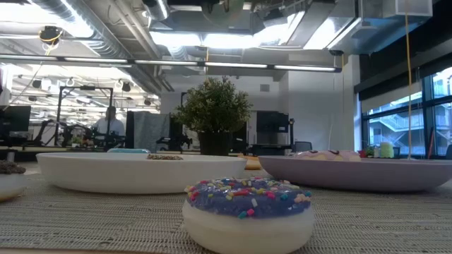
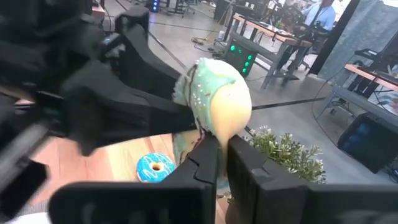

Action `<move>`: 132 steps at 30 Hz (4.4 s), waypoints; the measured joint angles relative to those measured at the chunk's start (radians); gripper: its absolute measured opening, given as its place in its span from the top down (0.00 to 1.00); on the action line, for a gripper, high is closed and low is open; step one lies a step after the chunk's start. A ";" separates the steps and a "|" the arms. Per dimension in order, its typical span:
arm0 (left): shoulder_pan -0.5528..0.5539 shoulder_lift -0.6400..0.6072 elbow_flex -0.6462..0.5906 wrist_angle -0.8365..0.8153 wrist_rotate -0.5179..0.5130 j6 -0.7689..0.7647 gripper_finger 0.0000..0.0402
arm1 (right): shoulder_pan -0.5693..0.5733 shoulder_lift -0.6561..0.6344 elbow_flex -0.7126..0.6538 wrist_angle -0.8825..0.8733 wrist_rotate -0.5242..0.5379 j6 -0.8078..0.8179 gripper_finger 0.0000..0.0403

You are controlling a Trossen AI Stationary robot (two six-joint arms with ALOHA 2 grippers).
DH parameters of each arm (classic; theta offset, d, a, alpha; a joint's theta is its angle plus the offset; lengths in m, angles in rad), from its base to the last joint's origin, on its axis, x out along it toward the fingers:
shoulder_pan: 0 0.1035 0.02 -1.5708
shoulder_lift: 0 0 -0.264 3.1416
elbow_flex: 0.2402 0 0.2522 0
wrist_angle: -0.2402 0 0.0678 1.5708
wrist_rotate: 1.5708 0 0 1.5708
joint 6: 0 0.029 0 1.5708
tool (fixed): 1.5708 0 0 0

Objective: Pick & Place donuts
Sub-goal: Put the big green donut on the purple plate, then put the big blue donut on the purple plate

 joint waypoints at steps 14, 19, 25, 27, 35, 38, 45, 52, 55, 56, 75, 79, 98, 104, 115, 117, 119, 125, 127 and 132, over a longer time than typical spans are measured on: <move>-0.195 -0.051 0.000 -0.007 -0.328 0.106 0.38 | 0.013 -0.029 0.001 -0.125 -0.023 0.048 0.96; -0.276 -0.060 0.000 -0.005 -0.329 0.044 0.37 | 0.036 -0.085 0.002 -0.565 -0.281 0.436 0.96; -0.309 -0.059 0.000 -0.022 -0.330 -0.037 0.37 | 0.039 -0.096 -0.007 -0.884 -0.820 0.713 0.95; -0.309 -0.058 0.000 -0.023 -0.329 -0.038 0.37 | 0.058 -0.092 -0.045 -0.892 -0.910 0.735 0.95; -0.307 -0.058 0.000 -0.023 -0.307 -0.122 0.37 | 0.106 -0.090 -0.317 -0.691 -1.034 0.739 0.96; -0.306 -0.058 0.000 -0.023 -0.227 -0.126 0.37 | 0.090 -0.090 -0.377 -0.582 -1.086 0.739 0.96; -0.299 -0.058 0.000 -0.023 -0.150 -0.151 0.37 | 0.068 -0.090 -0.374 -0.540 -1.130 0.708 0.96; -0.297 -0.058 0.000 -0.024 -0.152 -0.143 0.37 | 0.065 -0.090 -0.400 -0.502 -1.085 0.680 0.96; -0.297 -0.058 0.000 -0.027 -0.152 -0.142 0.37 | 0.056 -0.091 -0.431 -0.450 -1.076 0.684 0.96; -0.297 -0.058 0.000 -0.029 -0.152 -0.142 0.37 | 0.053 -0.090 -0.442 -0.439 -1.075 0.691 0.96; -0.297 -0.059 0.000 -0.034 -0.161 -0.141 0.37 | 0.051 -0.090 -0.409 -0.591 -0.990 0.629 0.52; -0.297 -0.060 0.000 -0.040 -0.162 -0.150 0.37 | 0.050 -0.090 -0.350 -0.707 -0.916 0.617 0.47; 0.034 -0.108 -0.002 -0.843 0.804 -0.987 0.37 | 0.051 -0.095 0.023 -1.169 -0.435 0.571 0.45; 0.149 -0.173 -0.001 -1.244 0.972 -1.181 0.37 | 0.051 -0.137 -0.011 -1.179 -0.500 0.593 0.45; 0.302 -0.201 -0.001 -1.550 0.865 -1.443 0.37 | 0.050 -0.147 -0.017 -1.150 -0.463 0.607 0.46; 0.338 -0.196 -0.001 -1.559 0.887 -1.427 0.37 | 0.050 -0.147 -0.017 -1.146 -0.438 0.607 0.46; 0.388 -0.194 -0.007 -1.576 0.907 -1.427 0.37 | 0.050 -0.147 -0.017 -1.144 -0.417 0.607 0.45; 0.530 -0.190 -0.093 -1.567 0.953 -1.447 0.37 | 0.032 -0.147 -0.018 -1.139 -0.408 0.606 0.45; 0.567 -0.190 -0.126 -1.576 0.956 -1.451 0.37 | 0.021 -0.147 -0.018 -1.139 -0.408 0.604 0.45; 0.630 -0.190 -0.205 -1.473 1.004 -1.428 0.37 | -0.004 -0.147 -0.018 -1.136 -0.409 0.597 0.45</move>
